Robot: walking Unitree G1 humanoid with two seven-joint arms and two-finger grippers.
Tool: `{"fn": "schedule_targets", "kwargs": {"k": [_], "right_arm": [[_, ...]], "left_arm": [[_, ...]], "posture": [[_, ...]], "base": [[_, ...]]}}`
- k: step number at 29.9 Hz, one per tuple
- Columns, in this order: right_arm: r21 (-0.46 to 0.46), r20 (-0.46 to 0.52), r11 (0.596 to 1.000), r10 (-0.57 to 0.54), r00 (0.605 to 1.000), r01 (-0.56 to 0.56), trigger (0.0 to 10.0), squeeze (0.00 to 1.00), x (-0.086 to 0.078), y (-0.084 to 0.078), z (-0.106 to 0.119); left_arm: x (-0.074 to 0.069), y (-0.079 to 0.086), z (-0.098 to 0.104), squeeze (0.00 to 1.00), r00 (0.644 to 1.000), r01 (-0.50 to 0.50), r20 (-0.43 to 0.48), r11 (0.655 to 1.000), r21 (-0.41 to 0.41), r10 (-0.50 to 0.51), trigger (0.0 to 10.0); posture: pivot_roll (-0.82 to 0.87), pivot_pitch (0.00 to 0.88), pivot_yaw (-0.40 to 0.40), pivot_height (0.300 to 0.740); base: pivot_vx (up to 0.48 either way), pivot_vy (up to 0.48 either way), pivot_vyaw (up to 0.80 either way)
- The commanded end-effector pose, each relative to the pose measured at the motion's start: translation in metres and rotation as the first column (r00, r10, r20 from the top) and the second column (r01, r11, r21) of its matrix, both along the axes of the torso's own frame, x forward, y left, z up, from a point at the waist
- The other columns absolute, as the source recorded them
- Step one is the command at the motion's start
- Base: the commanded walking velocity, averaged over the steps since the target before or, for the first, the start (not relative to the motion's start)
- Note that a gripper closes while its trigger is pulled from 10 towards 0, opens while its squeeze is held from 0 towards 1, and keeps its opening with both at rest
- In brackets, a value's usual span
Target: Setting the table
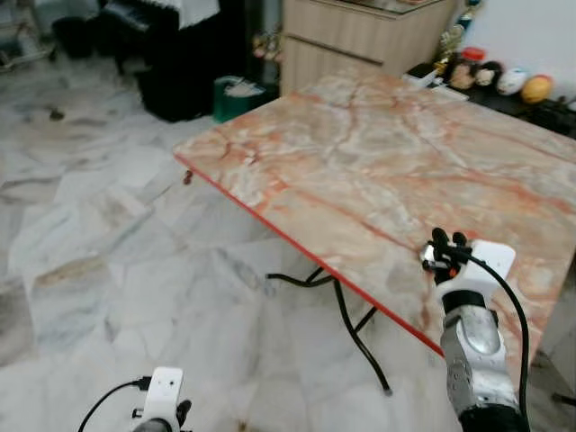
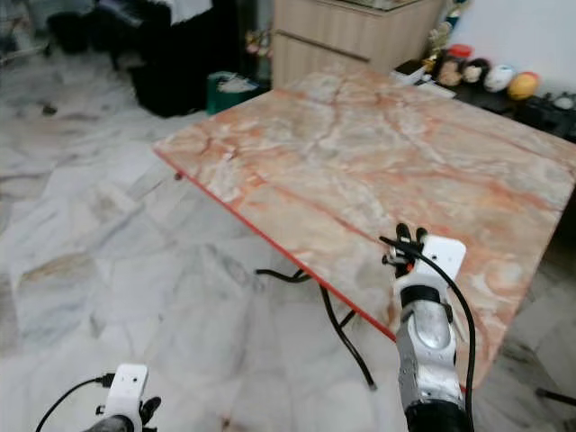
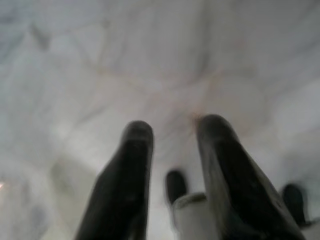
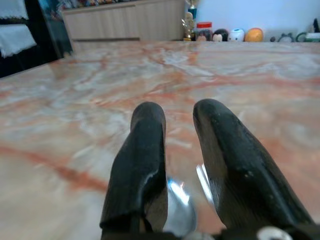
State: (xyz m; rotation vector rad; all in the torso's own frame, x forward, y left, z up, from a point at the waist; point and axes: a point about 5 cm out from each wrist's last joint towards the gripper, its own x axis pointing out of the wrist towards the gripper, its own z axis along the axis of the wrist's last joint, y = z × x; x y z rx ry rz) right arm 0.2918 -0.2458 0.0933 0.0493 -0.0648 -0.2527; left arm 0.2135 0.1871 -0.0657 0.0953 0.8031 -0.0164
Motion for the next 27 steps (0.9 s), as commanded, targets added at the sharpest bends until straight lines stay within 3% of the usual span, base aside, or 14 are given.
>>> {"fn": "schedule_targets", "kwargs": {"k": [1, 7, 18, 20, 22, 27], "right_arm": [[0.007, 0.041, 0.999, 0.044, 0.998, -0.044, 10.0, 0.00, 0.008, 0.015, 0.011], [0.005, 0.049, 0.999, 0.047, 0.998, -0.047, 10.0, 0.00, 0.008, 0.016, 0.015], [-0.017, 0.033, 0.999, 0.052, 0.998, -0.051, 10.0, 0.00, 0.009, 0.011, 0.031], [-0.033, 0.015, 0.998, 0.059, 0.998, -0.059, 10.0, 1.00, 0.008, 0.010, 0.034], [-0.088, -0.108, 0.992, 0.081, 0.991, -0.091, 10.0, 1.00, 0.004, 0.009, 0.034], [-0.101, -0.242, 0.980, 0.144, 0.959, -0.173, 10.0, 1.00, -0.012, 0.011, 0.036]], "left_arm": [[-0.010, 0.014, -0.004, 0.00, 1.000, -0.012, -0.029, 0.999, 0.033, 0.013, 10.0], [-0.009, 0.013, -0.003, 0.00, 1.000, -0.008, -0.026, 0.999, 0.033, 0.008, 10.0], [-0.009, 0.012, -0.004, 0.00, 0.999, -0.005, -0.034, 1.000, 0.029, 0.006, 10.0], [-0.009, 0.012, -0.004, 0.00, 0.999, -0.006, -0.036, 1.000, 0.029, 0.007, 10.0], [-0.009, 0.013, -0.004, 0.00, 0.999, -0.007, -0.039, 1.000, 0.028, 0.008, 10.0], [-0.008, 0.014, -0.003, 0.00, 0.999, -0.004, -0.043, 1.000, 0.028, 0.005, 10.0]], "posture": [[0.03, 0.000, -0.036, 0.740], [0.03, 0.000, -0.035, 0.740], [0.03, 0.000, -0.035, 0.740], [0.03, 0.000, -0.035, 0.740], [0.03, 0.000, -0.032, 0.740], [0.01, 0.000, -0.025, 0.740]], "base": [[0.296, 0.000, 0.00], [0.289, 0.000, 0.00], [0.000, 0.000, 0.00], [0.000, 0.000, 0.00], [0.000, 0.000, 0.00], [0.000, 0.000, 0.00]]}}
